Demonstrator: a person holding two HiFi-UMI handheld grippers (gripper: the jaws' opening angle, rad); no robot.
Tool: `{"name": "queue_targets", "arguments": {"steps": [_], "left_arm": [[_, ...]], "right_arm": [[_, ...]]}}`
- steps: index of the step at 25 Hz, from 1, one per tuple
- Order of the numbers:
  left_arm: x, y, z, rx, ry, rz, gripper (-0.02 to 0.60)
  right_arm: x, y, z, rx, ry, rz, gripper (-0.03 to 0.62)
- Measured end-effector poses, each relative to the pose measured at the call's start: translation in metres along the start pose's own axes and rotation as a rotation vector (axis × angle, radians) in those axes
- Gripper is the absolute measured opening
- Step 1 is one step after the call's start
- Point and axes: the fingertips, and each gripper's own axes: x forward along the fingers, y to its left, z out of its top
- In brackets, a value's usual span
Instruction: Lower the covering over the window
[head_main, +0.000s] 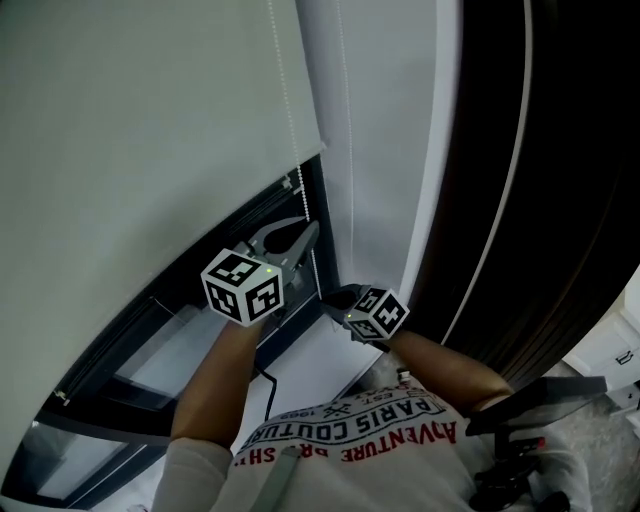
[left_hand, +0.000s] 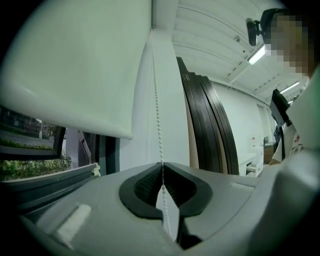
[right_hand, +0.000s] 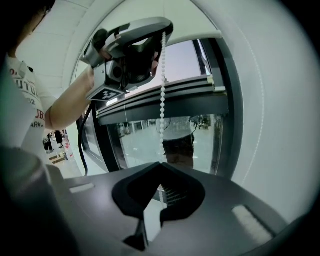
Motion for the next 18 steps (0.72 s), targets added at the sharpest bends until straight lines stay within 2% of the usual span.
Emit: {"name": "queue_targets", "arguments": {"steps": [11, 18], "left_arm": [[0.005, -0.010, -0.107, -0.073, 0.193, 0.000, 0.012], [0.003, -0.007, -0.140, -0.117, 0.214, 0.027, 0.014]], "right_arm": [[0.014, 0.004, -0.104, 0.101, 0.220, 0.014, 0.006], [0.019, 0.004, -0.136, 0.134, 0.286, 0.005, 0.006]]}}
